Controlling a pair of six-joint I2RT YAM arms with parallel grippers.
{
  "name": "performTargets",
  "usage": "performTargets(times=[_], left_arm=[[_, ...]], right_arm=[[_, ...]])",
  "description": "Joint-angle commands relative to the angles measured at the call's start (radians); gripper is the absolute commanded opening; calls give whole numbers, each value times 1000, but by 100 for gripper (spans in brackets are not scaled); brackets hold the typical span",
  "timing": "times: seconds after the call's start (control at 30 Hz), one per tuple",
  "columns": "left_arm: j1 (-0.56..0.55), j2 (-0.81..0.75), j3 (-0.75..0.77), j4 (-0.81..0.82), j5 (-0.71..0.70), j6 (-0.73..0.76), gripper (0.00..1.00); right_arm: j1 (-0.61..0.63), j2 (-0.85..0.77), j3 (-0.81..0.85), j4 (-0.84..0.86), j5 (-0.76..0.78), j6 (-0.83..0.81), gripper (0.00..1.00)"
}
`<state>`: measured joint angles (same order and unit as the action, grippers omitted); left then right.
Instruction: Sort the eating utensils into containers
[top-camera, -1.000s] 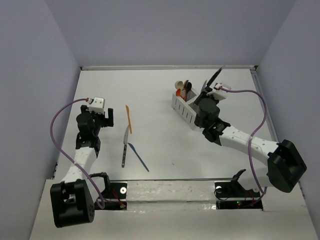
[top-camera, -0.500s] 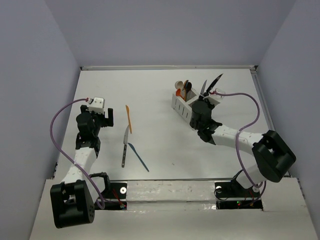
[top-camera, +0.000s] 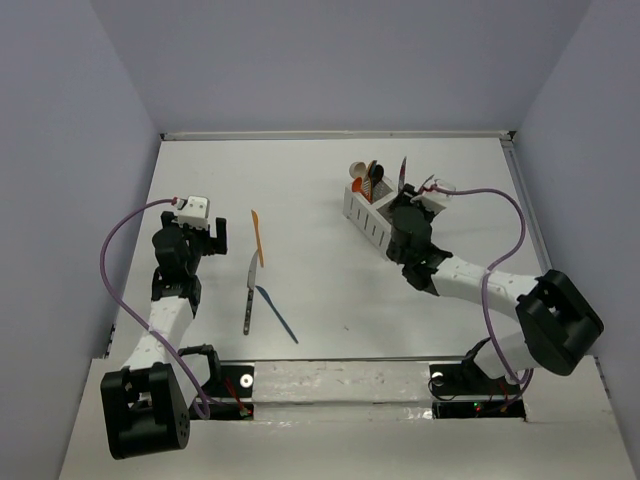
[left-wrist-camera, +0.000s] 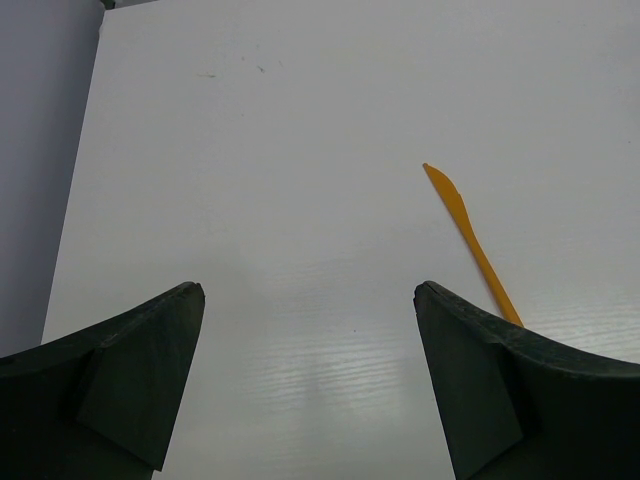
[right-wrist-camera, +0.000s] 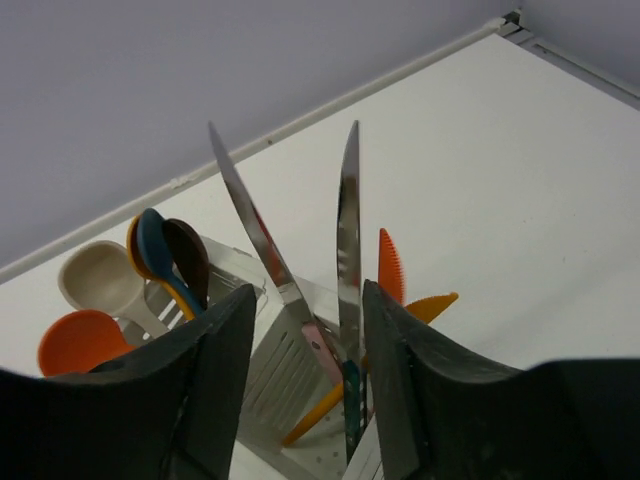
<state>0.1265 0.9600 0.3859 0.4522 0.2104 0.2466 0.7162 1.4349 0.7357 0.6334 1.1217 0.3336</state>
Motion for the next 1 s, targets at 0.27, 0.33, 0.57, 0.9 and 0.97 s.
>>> performTargets(times=[0.27, 0.33, 0.57, 0.9, 0.97], left_arm=[[7, -14, -1, 51, 11, 10, 99], [9, -12, -1, 51, 7, 8, 99], [13, -12, -1, 65, -54, 2, 99], [45, 8, 11, 79, -151, -13, 99], [47, 5, 10, 80, -146, -12, 99]], right_arm=[[98, -169, 265, -296, -428, -300, 62], [121, -140, 342, -432, -602, -236, 61], [272, 201, 697, -975, -1023, -146, 63], [447, 573, 973, -1261, -1070, -192, 64], [463, 620, 991, -1262, -1071, -182, 64]])
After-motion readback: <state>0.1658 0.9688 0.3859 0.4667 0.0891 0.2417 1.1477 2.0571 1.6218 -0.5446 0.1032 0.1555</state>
